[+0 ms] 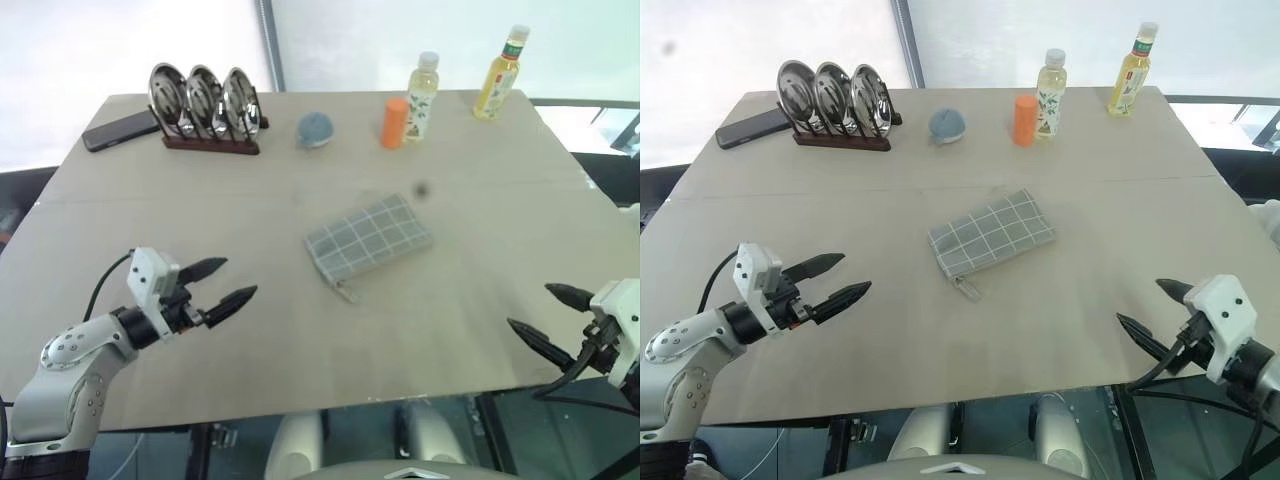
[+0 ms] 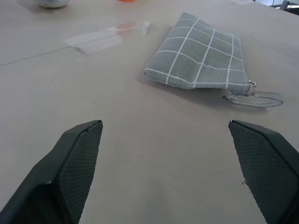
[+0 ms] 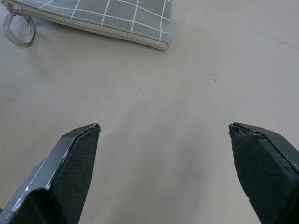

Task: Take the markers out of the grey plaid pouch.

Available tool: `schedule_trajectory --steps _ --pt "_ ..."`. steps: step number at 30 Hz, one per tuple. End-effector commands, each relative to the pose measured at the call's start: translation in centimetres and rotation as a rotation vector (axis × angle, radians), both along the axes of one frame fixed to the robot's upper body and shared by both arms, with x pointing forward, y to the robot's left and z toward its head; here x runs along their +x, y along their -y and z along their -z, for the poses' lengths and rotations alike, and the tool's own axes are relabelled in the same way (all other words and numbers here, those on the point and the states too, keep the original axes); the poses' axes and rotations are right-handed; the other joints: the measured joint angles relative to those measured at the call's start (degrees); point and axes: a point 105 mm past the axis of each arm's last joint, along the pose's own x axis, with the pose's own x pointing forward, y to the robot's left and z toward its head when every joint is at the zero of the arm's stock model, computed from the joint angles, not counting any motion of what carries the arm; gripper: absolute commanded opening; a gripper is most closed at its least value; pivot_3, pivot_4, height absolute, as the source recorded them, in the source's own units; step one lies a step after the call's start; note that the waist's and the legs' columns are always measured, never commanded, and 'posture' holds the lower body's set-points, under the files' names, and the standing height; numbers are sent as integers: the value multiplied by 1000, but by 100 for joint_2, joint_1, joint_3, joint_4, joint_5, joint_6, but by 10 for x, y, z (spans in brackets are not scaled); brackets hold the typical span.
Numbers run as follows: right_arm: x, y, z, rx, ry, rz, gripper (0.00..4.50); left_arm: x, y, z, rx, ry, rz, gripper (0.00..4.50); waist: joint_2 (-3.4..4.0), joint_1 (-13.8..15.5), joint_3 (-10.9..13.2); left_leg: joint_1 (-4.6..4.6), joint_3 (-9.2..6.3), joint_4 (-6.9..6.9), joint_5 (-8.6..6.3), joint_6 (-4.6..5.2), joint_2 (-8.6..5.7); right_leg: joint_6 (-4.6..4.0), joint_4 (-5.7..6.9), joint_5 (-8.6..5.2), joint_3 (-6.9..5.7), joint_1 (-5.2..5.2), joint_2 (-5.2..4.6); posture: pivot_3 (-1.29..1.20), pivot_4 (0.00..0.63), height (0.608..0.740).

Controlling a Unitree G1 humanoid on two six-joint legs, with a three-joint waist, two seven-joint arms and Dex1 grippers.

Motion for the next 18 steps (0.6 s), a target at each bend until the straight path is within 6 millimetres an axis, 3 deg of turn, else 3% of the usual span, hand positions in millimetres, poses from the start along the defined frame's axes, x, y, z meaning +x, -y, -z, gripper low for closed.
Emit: schedule_trajectory --steps 1,13,18 --pt "1 -12 -11 22 38 -25 4500 4 0 -8 18 40 9 4472 0 0 0 0 0 0 0 0 0 0 0 0 0 0 0 0 150 740" --pt "9 -39 -26 122 72 -27 4500 26 11 -17 66 113 53 4472 -2 4 1 -12 -4 -1 0 0 -1 -7 -1 4 -4 -3 1 0 150 740" --pt "7 -53 -23 137 69 -65 4500 22 19 5 565 386 318 4472 -2 9 -1 -20 -5 0 1 1 -2 -8 0 5 -4 -9 4 0 150 740"
